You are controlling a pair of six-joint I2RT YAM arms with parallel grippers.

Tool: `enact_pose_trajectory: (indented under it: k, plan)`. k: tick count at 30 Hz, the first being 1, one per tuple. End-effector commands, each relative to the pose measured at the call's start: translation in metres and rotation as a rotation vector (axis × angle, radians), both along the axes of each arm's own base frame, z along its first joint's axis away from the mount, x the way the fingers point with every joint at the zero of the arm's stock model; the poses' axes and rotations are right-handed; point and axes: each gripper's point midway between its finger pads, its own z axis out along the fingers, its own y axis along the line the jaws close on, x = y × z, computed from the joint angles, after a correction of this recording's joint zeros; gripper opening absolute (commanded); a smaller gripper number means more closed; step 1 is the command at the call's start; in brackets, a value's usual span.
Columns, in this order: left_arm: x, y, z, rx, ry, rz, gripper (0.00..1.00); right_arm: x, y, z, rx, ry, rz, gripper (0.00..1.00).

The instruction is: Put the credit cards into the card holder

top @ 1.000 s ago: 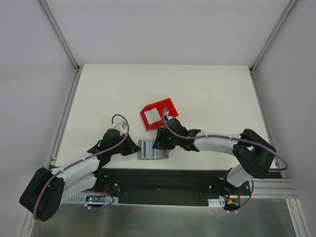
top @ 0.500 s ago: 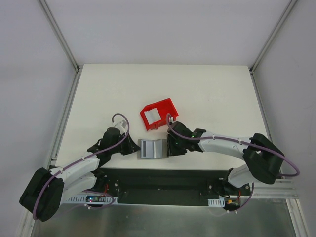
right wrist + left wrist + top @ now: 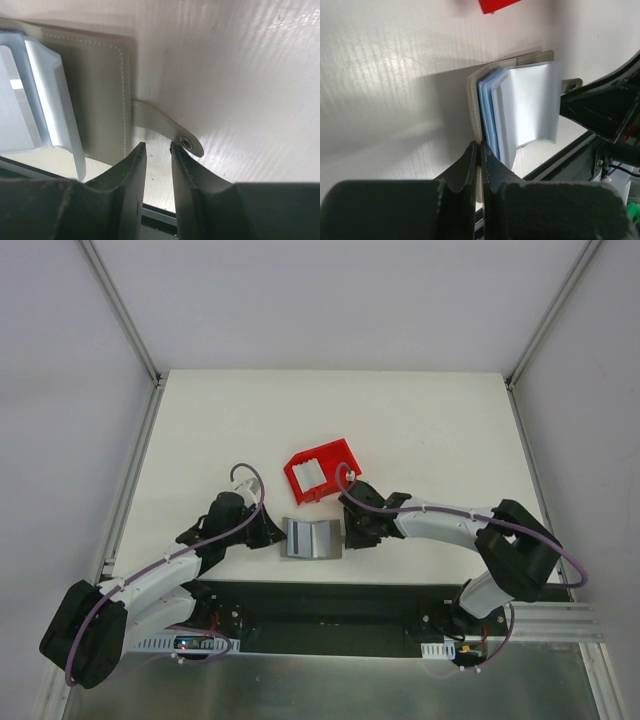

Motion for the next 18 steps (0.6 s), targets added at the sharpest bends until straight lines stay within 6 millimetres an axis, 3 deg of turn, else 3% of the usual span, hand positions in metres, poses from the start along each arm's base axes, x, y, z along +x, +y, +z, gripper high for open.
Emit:
enact_pose_trajectory:
  k: [1,6,18]
  plan:
    - [0.004,-0.006,0.019,-0.002,-0.047,-0.068,0.0,0.008,-0.006,-0.001,0.001,0.031,-0.042,0.28]
    - [0.002,-0.008,0.019,0.002,-0.037,-0.087,0.0,0.015,0.004,0.0,0.079,0.095,-0.083,0.19]
    - [0.0,-0.007,0.019,0.004,-0.035,-0.092,0.0,0.027,-0.024,-0.031,0.007,0.194,-0.348,0.08]
